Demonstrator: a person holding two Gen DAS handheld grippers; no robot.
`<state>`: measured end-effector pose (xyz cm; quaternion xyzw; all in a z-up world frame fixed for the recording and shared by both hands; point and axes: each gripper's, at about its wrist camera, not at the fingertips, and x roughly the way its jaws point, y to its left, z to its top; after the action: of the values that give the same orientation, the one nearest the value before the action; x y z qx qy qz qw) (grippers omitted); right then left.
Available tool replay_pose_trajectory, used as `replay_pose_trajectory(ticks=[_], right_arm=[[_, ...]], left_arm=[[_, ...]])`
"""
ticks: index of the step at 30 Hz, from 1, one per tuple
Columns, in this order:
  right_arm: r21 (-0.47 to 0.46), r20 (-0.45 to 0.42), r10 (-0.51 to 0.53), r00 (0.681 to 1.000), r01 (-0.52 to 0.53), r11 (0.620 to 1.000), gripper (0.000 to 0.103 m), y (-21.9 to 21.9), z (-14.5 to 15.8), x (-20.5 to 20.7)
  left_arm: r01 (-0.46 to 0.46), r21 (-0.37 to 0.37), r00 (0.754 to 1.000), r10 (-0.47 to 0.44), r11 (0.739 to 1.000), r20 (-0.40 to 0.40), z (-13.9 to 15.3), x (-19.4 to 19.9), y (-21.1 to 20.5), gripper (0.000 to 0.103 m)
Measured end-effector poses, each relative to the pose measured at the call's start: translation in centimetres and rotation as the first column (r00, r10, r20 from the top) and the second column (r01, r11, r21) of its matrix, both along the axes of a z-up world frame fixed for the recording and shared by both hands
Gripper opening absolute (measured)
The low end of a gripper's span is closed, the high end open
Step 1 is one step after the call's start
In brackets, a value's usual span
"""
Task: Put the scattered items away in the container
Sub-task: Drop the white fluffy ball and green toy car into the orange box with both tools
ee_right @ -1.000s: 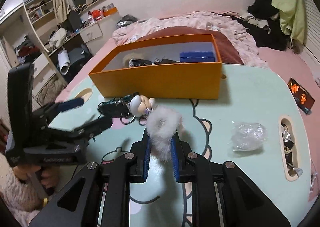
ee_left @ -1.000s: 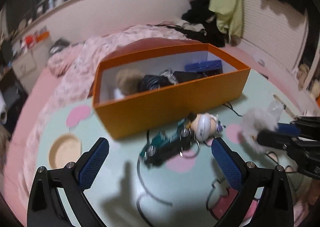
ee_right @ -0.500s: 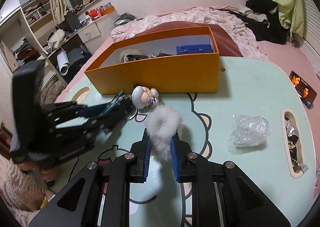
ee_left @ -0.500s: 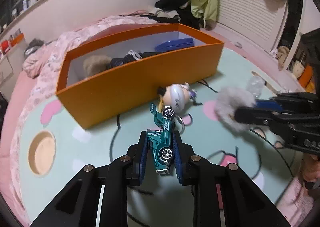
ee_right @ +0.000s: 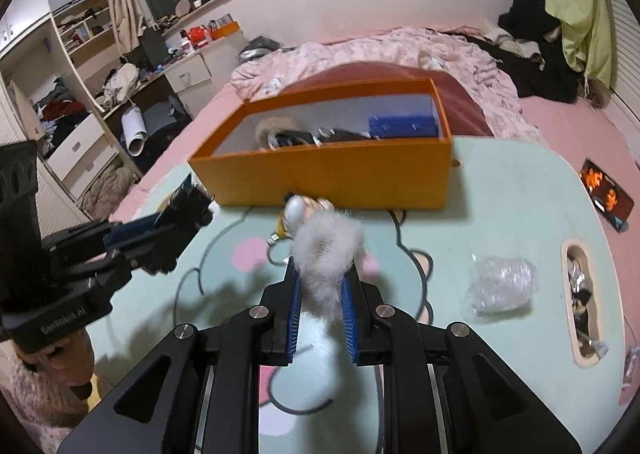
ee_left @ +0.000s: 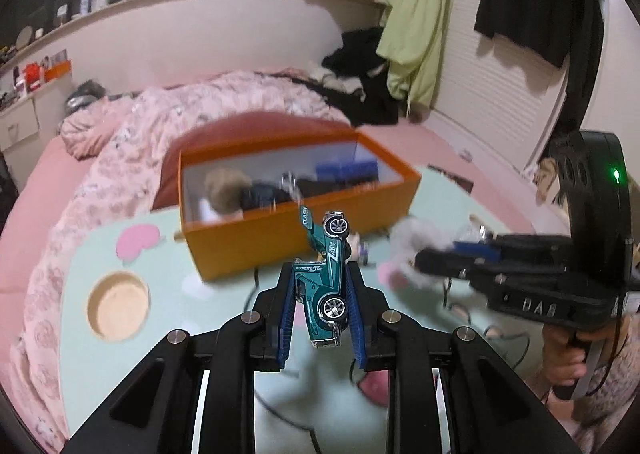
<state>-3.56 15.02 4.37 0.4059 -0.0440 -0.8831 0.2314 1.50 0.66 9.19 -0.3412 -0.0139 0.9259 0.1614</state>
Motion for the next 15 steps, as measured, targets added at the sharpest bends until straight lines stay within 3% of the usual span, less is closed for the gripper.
replay_pose_trajectory(ticks=[6, 12, 13, 14, 15], right_arm=[[-0.002, -0.065, -0.007, 0.998, 0.007, 1.0, 0.02, -1.2, 3.1, -2.7], [0.011, -0.092, -0.035, 0.995, 0.037, 0.999, 0.02, -2.3, 4.8, -7.2], [0.018, -0.09, -0.044, 0.995, 0.046, 0.999, 0.021, -2.5, 4.7, -8.1], [0.024, -0.086, -0.053, 0.995, 0.056, 0.998, 0.025, -2.6, 4.6, -8.9], [0.036, -0.076, -0.073, 0.994, 0.076, 0.996, 0.028, -2.6, 4.3, -9.9]], left_arm=[[-0.019, 0.009, 0.999, 0.02, 1.0, -0.051, 2.9, -4.0, 0.5, 0.022], [-0.053, -0.017, 0.997, 0.052, 0.998, -0.057, 3.8, -8.5, 1.1, 0.023], [-0.07, -0.021, 0.997, 0.069, 0.997, -0.031, 3.3, -9.7, 1.1, 0.025], [-0.11, -0.037, 0.994, 0.111, 0.993, 0.01, 2.6, -10.9, 0.8, 0.04], [-0.159, -0.054, 0.986, 0.162, 0.986, 0.044, 2.1, -11.6, 0.5, 0.048]])
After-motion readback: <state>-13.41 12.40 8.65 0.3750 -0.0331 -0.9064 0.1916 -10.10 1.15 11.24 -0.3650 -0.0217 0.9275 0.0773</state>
